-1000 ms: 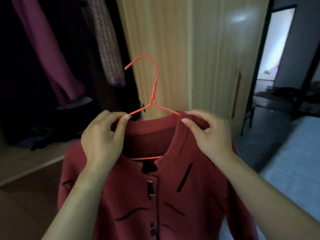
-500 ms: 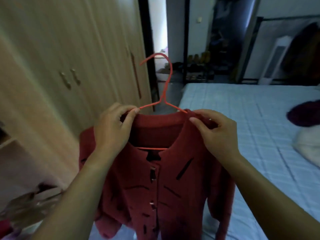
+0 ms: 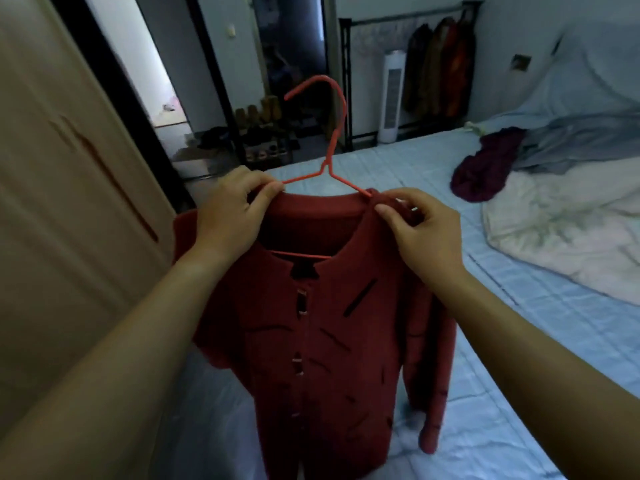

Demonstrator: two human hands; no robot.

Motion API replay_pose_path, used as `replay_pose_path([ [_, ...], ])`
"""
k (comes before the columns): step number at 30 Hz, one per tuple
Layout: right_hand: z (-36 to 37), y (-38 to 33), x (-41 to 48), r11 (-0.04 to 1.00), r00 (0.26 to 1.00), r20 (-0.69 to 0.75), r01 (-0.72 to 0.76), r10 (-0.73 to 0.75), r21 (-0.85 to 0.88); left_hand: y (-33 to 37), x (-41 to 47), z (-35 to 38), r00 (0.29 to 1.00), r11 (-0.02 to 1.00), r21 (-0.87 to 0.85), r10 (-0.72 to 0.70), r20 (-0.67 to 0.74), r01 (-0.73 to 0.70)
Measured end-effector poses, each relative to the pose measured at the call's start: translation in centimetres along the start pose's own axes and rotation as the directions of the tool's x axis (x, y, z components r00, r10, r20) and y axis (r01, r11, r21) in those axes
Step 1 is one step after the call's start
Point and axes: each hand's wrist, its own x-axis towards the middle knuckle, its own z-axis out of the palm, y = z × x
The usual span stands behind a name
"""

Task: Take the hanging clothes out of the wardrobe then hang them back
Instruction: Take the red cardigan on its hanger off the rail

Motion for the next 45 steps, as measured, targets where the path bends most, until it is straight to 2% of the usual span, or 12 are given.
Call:
replay_pose_path([
  [2, 1.9, 2.6, 0.3, 0.998, 0.999, 0.014, -0.029, 0.029, -0.060, -2.6, 0.7, 2.8, 0.997, 1.000, -0.021, -0.012, 0.076, 0.013],
  [5, 4.4, 6.8, 0.6, 0.990, 0.994, 0.076, -0.064, 0.074, -0.128, -6.0, 0.4, 7.3, 0.986, 0.993, -0.037, -0.104, 0.127, 0.110],
  [10, 8.3, 15.1, 1.3, 0.974, 0.965, 0.192, -0.148, 0.181, -0.173, -10.4, -0.1, 14.6, 0.946, 0.971, 0.044, -0.238, 0.219, 0.234],
  [18, 14.1, 27.7, 5.5, 0.950, 0.923, 0.285, -0.189, 0.258, -0.248, -15.7, 2.8, 26.0, 0.919, 0.935, 0.217, -0.326, 0.220, 0.280],
  [22, 17.2, 33.1, 7.1, 0.948, 0.920, 0.288, -0.198, 0.267, -0.249, -18.7, 3.0, 31.3, 0.905, 0.937, 0.239, -0.319, 0.282, 0.256],
  [25, 19.3, 37.3, 7.8, 0.935, 0.895, 0.336, -0.196, 0.293, -0.294, -20.5, 1.3, 35.0, 0.844, 0.918, 0.249, -0.385, 0.375, 0.308],
  [29, 20.3, 42.5, 7.8, 0.882, 0.760, 0.543, -0.086, 0.359, -0.463, -21.5, -2.3, 38.7, 0.710, 0.867, 0.306, -0.497, 0.499, 0.392],
  [32, 20.1, 43.4, 5.1, 0.853, 0.660, 0.631, -0.030, 0.409, -0.522, -21.3, -5.3, 40.0, 0.556, 0.807, 0.425, -0.590, 0.585, 0.410],
  [34, 19.8, 42.8, 2.5, 0.847, 0.623, 0.657, -0.018, 0.425, -0.531, -20.6, -7.0, 40.0, 0.513, 0.790, 0.456, -0.613, 0.601, 0.410],
  [39, 17.9, 38.2, -2.8, 0.829, 0.540, 0.701, 0.010, 0.467, -0.559, -18.0, -10.1, 37.3, 0.486, 0.754, 0.472, -0.656, 0.577, 0.457],
  [42, 16.0, 34.4, -4.3, 0.840, 0.507, 0.734, 0.037, 0.452, -0.542, -15.3, -11.6, 34.4, 0.500, 0.747, 0.464, -0.664, 0.556, 0.476],
  [45, 14.2, 30.3, -5.8, 0.864, 0.505, 0.759, 0.048, 0.412, -0.501, -12.1, -13.5, 30.5, 0.525, 0.730, 0.443, -0.682, 0.509, 0.520],
])
